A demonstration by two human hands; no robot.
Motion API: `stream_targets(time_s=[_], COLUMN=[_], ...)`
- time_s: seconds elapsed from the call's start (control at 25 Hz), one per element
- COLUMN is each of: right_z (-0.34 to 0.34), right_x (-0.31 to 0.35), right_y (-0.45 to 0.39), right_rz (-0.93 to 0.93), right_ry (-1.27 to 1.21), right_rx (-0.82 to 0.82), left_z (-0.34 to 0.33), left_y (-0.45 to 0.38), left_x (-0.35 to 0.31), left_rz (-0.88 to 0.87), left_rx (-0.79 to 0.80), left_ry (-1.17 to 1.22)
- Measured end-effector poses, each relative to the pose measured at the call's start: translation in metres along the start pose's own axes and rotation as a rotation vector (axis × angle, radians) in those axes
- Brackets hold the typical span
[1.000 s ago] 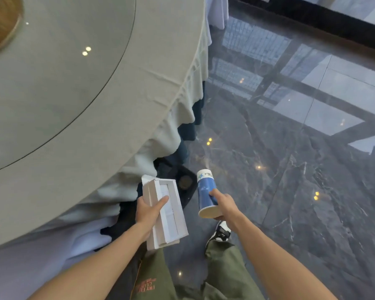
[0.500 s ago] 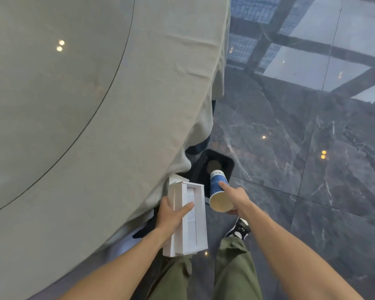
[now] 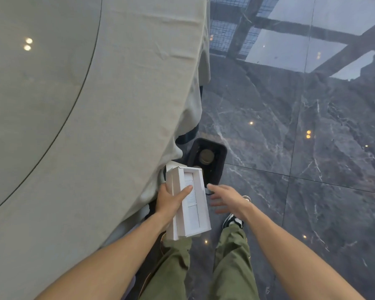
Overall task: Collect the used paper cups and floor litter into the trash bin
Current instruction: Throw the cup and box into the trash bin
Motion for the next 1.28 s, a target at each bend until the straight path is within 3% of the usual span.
stream_targets(time_s=[0.12, 0.24, 0.36, 0.48, 0.6, 0.68, 0.92, 1.0, 1.2, 1.28], right_z=[-0.008, -0.004, 0.012, 0.033, 0.052, 0.052, 0.039, 0.036, -0.001, -0.003], right_x=[-0.021, -0.032, -0.031, -0.026, -0.015, -0.003, 0.022, 0.018, -0.011, -0.018], right_y=[0.008, 0.01, 0.004, -0.007, -0.019, -0.029, -0.052, -0.046, -0.012, -0.007], right_rz=[-0.026, -0.001, 0.044, 0.051, 0.055, 0.061, 0.059, 0.056, -0.1, -0.132], right_ry=[0.024, -0.038, -0.145, -0.238, -0.145, 0.014, 0.188, 0.144, -0.014, -0.187], right_rx=[0.231, 0.262, 0.107, -0.164, -0.423, -0.45, -0.375, -0.318, 0.293, 0.34], left_z=[-0.015, -0.026, -0.032, -0.03, -0.023, -0.021, -0.027, -0.034, -0.056, -0.062], left_y=[-0.005, -0.016, -0.025, -0.03, -0.032, -0.033, -0.036, -0.04, -0.054, -0.057], left_x=[-0.005, -0.003, 0.001, 0.013, 0.028, 0.033, 0.024, 0.018, 0.015, 0.016], left_rz=[0.043, 0.083, 0.108, 0.157, 0.221, 0.231, 0.205, 0.206, 0.215, 0.222], left_rx=[0.021, 0.003, -0.01, -0.034, -0.033, -0.03, -0.008, 0.004, 0.082, 0.105], left_ry=[0.05, 0.069, 0.069, 0.064, 0.029, 0.023, 0.062, 0.096, 0.161, 0.163])
Point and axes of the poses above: each hand's wrist, its own y-axis away from the middle knuckle, its own z-axis out of the back of the hand, x = y × z, the point moved 6 cm from there along -y, towards the middle knuckle, and after that the axes turned 2 degrees about -x, right-handed, at the moved point
